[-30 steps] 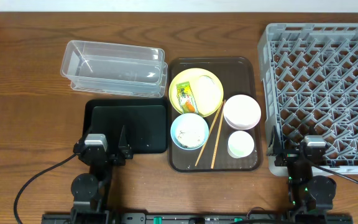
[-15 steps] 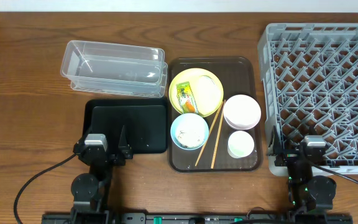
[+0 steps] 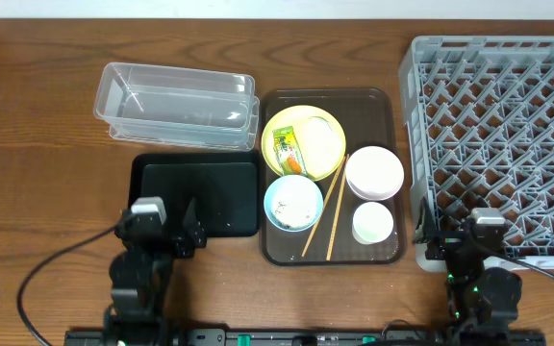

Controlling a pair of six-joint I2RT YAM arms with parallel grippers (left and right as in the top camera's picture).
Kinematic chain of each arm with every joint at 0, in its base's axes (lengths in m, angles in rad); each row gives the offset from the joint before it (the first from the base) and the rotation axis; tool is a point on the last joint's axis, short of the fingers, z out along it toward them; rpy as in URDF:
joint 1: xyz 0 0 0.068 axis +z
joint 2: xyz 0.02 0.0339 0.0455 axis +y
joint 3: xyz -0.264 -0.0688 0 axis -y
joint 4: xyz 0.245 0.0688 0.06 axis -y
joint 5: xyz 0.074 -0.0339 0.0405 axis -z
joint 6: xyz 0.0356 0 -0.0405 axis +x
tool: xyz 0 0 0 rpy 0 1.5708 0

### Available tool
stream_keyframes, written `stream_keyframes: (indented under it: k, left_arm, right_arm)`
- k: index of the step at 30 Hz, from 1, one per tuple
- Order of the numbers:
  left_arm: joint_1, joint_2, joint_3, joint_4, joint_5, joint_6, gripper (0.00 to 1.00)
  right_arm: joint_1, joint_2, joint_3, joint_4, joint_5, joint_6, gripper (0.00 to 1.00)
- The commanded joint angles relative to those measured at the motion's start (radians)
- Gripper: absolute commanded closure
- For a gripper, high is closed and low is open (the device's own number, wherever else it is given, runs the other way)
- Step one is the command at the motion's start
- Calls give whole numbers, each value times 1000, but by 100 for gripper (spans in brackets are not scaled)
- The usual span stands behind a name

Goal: Sort waste into correct bins and load items into the dishwasher rack
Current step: 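Reach the left gripper to the yellow plate and grasp the snack wrapper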

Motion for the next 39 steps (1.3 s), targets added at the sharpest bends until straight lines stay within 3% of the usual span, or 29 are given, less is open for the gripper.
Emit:
stream_keyframes:
  k: [1, 6, 12, 17, 22, 26, 34, 39]
  left_arm:
    - [6, 153, 175, -48, -4, -26, 5]
    - [6, 443, 436, -230, 32, -25, 5]
    - [6, 782, 784, -588, 104, -25, 5]
    - [6, 926, 951, -746, 111, -26, 5]
    - [-1, 941, 958, -642, 232, -25, 6]
    - [-51, 961, 958, -530, 230, -24, 8]
    - [-236, 1104, 998, -333, 91, -13, 8]
    - [-329, 1236, 1001, -211, 83, -7, 8]
  right_arm:
    - [9, 62, 114, -45, 7, 12, 1]
    - [9, 234, 277, -150, 7, 11, 1]
    - [9, 526, 523, -357, 8, -20, 1]
    - [9, 726, 700, -522, 23, -45, 1]
    - [9, 824, 767, -537, -28, -43, 1]
    - [9, 830, 767, -537, -27, -44, 1]
    - [9, 830, 767, -542, -27, -44, 1]
    - [9, 830, 767, -541, -27, -44, 1]
